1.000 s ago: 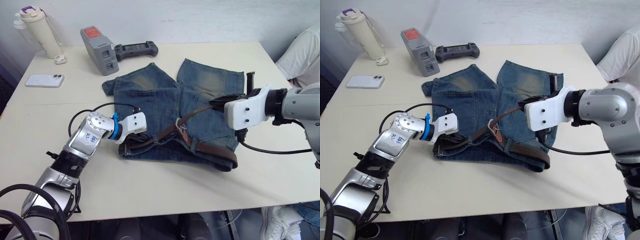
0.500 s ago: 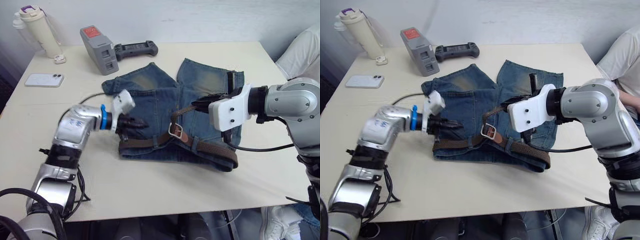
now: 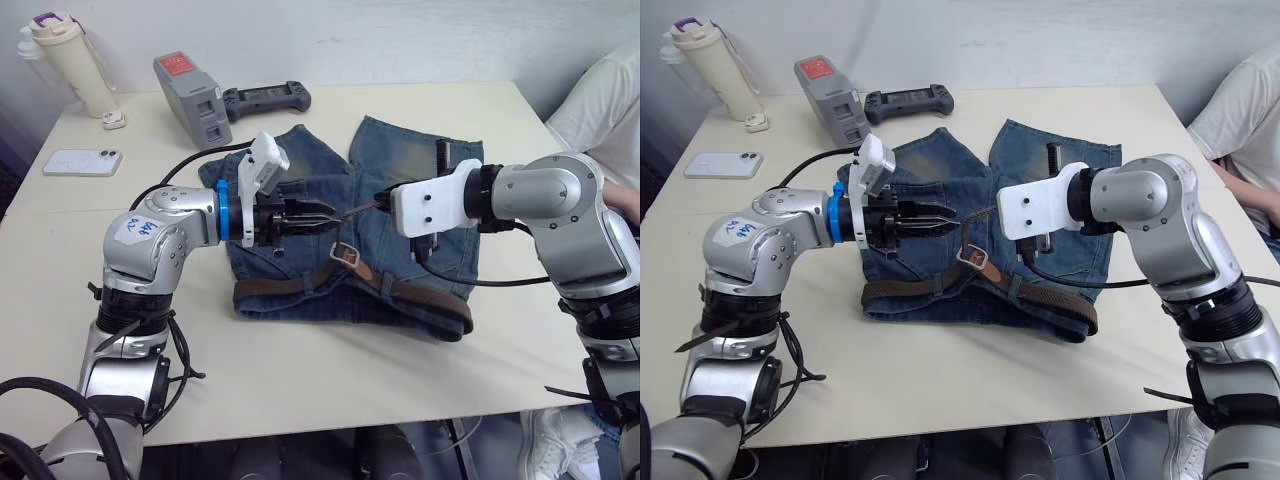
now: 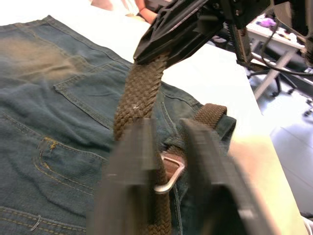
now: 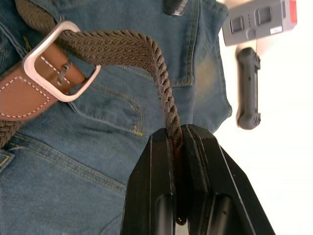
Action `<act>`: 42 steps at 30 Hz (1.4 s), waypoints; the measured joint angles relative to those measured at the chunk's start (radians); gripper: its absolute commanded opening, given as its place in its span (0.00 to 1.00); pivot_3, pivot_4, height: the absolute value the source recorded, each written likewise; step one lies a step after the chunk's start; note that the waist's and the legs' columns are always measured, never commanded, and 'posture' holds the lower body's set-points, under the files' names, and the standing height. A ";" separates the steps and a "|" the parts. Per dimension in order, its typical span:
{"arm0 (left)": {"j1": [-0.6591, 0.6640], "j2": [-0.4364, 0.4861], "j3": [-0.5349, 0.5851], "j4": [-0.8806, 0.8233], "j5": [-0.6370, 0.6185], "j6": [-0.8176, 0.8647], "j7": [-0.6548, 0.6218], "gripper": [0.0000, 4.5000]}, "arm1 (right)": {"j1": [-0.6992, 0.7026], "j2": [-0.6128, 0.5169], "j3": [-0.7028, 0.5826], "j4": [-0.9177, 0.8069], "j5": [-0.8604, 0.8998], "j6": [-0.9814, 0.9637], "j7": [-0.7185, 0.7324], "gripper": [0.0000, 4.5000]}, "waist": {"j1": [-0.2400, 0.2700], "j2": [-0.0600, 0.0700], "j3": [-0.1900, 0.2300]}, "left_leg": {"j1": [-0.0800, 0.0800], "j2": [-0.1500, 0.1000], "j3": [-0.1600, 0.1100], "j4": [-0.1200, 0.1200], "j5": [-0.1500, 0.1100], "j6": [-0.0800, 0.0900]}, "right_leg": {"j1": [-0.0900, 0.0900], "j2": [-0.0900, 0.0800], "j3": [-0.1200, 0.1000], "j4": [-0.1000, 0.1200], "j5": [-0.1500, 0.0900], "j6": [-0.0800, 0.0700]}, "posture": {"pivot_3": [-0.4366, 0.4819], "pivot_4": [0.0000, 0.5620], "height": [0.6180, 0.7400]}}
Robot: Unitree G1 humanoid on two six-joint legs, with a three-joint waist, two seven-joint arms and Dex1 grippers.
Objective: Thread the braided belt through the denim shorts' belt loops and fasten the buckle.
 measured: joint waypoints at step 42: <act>-0.006 -0.298 0.215 0.024 -0.077 0.404 0.464 0.00 | 0.144 -0.010 -0.227 -0.302 0.354 0.667 0.028 0.94 | 0.000 0.000 0.000 | 0.001 0.000 -0.001 -0.001 0.000 0.000 | 0.001 0.000 0.000 0.000 0.000 0.000 | 0.48 0.27 1.00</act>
